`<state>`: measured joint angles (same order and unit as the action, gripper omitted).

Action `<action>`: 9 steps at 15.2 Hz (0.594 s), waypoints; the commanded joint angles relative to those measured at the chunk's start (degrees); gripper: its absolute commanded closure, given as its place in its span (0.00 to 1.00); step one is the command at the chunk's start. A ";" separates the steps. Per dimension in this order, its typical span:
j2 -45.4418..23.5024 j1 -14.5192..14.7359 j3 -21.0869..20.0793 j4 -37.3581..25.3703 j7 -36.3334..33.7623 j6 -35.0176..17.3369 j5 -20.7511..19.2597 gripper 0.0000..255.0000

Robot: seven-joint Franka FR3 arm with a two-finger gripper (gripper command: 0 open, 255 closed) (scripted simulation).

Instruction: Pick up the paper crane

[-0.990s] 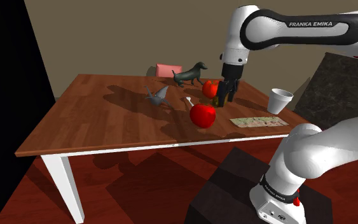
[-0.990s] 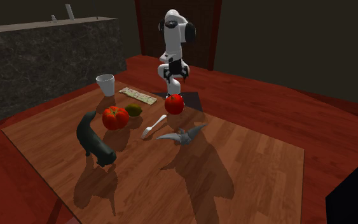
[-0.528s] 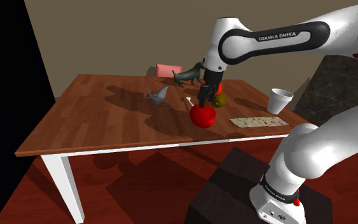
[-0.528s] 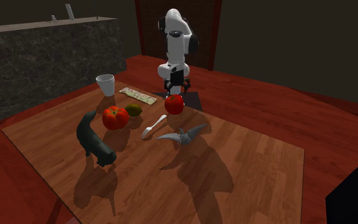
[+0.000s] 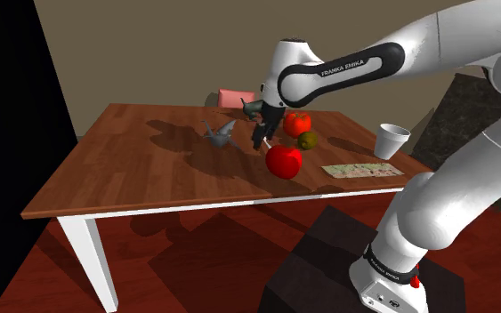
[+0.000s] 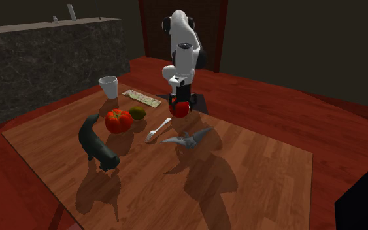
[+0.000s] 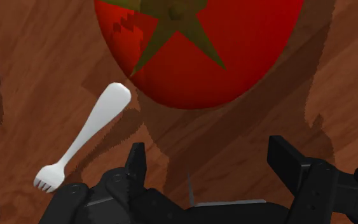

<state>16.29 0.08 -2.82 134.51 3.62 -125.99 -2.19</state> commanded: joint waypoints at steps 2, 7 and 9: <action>-5.55 -0.23 -0.34 -3.12 0.41 -5.52 -2.02 0.00; -14.56 -0.34 -1.01 -9.55 -0.10 -12.90 -6.10 0.00; -17.29 -0.25 -1.10 -11.85 -0.41 -14.77 -7.52 0.00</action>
<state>0.31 -0.30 -3.75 123.78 3.58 -139.75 -8.91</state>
